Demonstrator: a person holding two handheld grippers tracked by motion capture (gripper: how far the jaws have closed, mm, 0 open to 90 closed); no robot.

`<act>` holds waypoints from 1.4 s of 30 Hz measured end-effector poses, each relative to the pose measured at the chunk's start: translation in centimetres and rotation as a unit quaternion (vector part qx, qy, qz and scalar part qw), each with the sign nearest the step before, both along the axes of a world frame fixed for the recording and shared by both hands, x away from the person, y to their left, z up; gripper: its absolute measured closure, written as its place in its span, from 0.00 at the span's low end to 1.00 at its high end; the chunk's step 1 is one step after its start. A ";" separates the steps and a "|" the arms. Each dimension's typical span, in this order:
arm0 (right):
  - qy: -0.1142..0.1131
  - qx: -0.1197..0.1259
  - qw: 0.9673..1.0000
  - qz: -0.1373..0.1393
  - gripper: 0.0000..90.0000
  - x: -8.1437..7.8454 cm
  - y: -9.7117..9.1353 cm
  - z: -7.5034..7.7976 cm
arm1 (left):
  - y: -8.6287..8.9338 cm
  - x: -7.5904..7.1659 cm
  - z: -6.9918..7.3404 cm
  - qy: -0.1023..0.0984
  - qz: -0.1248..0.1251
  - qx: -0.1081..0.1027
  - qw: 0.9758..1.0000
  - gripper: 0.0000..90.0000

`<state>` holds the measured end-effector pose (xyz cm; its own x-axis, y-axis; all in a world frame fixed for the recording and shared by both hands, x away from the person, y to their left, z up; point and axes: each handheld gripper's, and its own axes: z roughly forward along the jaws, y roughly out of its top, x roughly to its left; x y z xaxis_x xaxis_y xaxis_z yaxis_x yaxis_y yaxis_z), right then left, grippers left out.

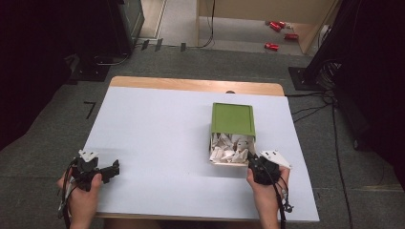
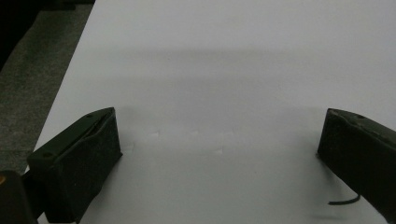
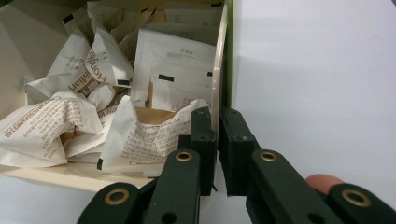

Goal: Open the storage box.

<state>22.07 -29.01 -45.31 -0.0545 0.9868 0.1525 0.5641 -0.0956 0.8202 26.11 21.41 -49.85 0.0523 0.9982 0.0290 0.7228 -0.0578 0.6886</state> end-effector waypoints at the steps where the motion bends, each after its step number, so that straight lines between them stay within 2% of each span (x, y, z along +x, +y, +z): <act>1: 0.000 0.000 1.000 -0.001 0.96 0.0 0.0 0.0 | 0.0 0.0 0.0 0.000 0.000 0.000 1.000 0.00; 18: 0.013 0.003 1.000 0.005 0.96 -1.3 0.0 0.4 | 0.0 0.0 0.0 0.000 0.000 0.000 1.000 0.00; 30: 0.018 0.003 1.000 0.006 0.96 -3.6 0.1 0.4 | 0.0 0.0 0.0 0.000 0.000 0.000 1.000 0.00; 42: 0.023 0.006 1.000 0.009 0.96 -5.0 0.1 0.4 | 0.0 0.0 0.0 0.000 0.000 0.000 1.000 0.00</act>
